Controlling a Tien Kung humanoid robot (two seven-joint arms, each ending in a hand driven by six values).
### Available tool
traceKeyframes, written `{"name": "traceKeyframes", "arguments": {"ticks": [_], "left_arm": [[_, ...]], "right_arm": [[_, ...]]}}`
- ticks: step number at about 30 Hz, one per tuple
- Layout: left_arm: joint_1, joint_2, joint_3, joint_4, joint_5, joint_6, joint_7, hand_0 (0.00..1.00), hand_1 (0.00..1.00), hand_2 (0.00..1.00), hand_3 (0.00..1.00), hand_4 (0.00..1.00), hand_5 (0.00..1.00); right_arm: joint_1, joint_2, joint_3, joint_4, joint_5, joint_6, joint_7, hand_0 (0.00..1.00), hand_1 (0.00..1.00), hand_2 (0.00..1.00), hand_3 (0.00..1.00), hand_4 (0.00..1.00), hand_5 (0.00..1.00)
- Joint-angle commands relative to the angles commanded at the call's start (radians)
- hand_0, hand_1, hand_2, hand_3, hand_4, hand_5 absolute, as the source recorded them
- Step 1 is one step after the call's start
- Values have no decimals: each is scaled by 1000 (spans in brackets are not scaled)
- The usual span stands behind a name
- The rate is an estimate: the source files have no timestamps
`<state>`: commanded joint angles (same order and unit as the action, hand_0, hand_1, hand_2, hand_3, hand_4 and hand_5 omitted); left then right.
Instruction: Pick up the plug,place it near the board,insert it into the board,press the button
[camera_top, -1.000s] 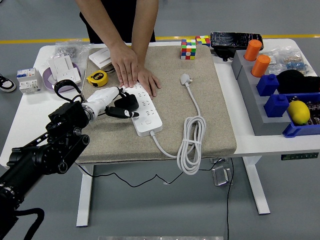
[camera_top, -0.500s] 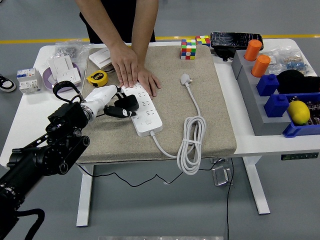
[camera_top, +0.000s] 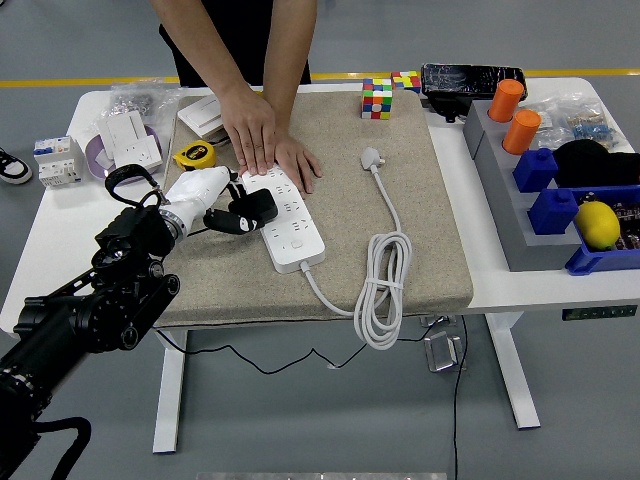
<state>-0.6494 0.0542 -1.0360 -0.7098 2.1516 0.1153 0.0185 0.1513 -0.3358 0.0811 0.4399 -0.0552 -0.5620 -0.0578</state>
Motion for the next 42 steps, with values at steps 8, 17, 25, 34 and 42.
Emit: {"name": "traceKeyframes", "arguments": {"ticks": [8, 17, 25, 34, 42], "left_arm": [[3, -1, 0, 5, 4, -6, 7, 668, 708, 517, 345, 565, 468], [2, 0, -4, 2, 2, -11, 6, 670, 708, 518, 334, 557, 458], [7, 2, -10, -10, -2, -6, 3, 663, 706, 519, 313, 548, 439], [17, 7, -24, -28, -1, -13, 4, 661, 705, 519, 305, 545, 431], [74, 27, -90, -124, -4, -15, 9, 656, 705, 519, 305, 546, 429]], "right_arm": [[2, 1, 7, -1, -2, -1, 0, 979, 873, 813, 824, 998, 998], [3, 2, 8, -1, -1, -1, 0, 979, 874, 814, 824, 998, 998], [2, 2, 9, -1, 0, -2, 0, 980, 874, 814, 824, 998, 998], [0, 3, 11, -2, 1, -2, 0, 980, 874, 813, 824, 998, 998], [-3, 7, 18, -2, -2, -2, 0, 980, 874, 813, 824, 998, 998]]}}
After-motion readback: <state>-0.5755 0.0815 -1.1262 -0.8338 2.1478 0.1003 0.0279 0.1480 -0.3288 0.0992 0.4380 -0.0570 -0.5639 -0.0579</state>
